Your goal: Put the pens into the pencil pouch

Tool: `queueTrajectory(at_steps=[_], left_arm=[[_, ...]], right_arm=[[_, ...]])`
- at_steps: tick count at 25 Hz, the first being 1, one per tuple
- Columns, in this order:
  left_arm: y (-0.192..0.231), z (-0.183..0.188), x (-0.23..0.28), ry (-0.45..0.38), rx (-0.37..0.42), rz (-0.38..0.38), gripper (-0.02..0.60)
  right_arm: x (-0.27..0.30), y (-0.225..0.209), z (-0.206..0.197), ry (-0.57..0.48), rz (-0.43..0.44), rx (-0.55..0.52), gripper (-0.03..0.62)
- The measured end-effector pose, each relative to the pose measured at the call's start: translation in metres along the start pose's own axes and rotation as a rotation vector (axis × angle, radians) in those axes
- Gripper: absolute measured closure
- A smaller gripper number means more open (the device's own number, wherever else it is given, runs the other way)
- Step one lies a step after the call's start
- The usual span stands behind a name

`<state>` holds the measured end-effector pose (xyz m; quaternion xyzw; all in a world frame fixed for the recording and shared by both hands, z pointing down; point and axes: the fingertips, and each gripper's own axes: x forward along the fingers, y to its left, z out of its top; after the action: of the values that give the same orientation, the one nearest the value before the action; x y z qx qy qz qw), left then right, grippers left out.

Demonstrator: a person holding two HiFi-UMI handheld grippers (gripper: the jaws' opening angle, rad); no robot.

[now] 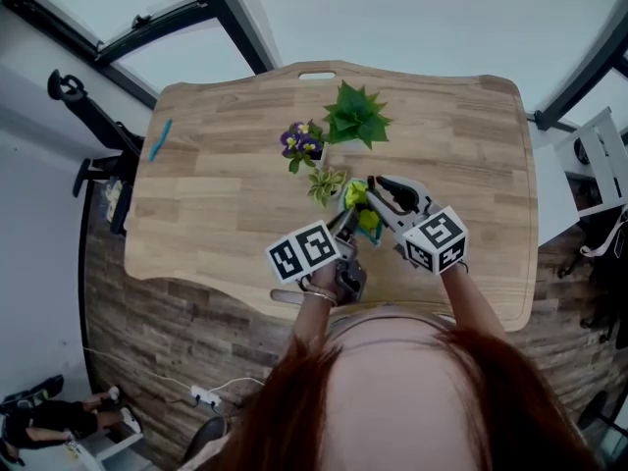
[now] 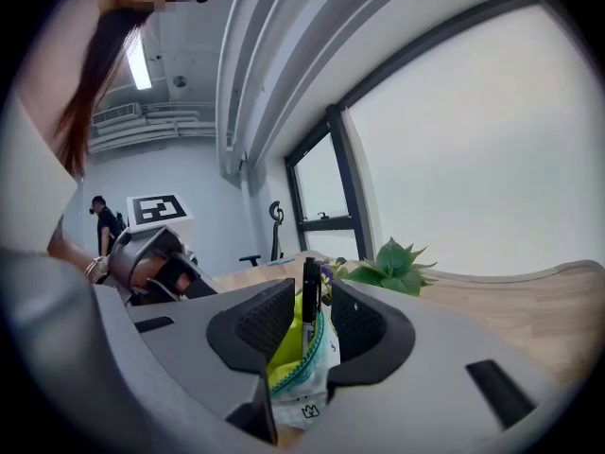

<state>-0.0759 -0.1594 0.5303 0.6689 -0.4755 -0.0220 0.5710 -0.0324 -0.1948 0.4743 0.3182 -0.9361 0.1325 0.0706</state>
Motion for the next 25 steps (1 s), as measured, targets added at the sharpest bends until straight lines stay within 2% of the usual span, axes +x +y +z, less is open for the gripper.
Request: queueTrajectory(at_steps=[5, 7, 9, 16, 19, 25], left_arm=[[-0.001, -0.003, -0.002, 0.003, 0.009, 0.0, 0.558], [-0.002, -0.003, -0.003, 0.001, 0.008, -0.003, 0.558], [-0.002, -0.002, -0.003, 0.0, 0.006, -0.001, 0.558], [-0.001, -0.004, -0.002, -0.003, -0.009, -0.005, 0.558], [-0.002, -0.005, -0.002, -0.003, -0.014, -0.008, 0.558], [0.0, -0.003, -0.002, -0.007, -0.021, -0.01, 0.558]], right_arm=[[0.006, -0.003, 0.013, -0.021, -0.007, -0.011, 0.502], [0.007, -0.003, 0.017, -0.027, -0.01, -0.015, 0.546], [0.006, -0.001, 0.021, -0.045, -0.003, -0.004, 0.549], [0.002, -0.005, 0.036, -0.16, 0.007, 0.138, 0.551], [0.005, -0.005, 0.029, -0.148, 0.015, 0.169, 0.551], [0.006, 0.002, 0.014, -0.101, 0.029, 0.152, 0.542]])
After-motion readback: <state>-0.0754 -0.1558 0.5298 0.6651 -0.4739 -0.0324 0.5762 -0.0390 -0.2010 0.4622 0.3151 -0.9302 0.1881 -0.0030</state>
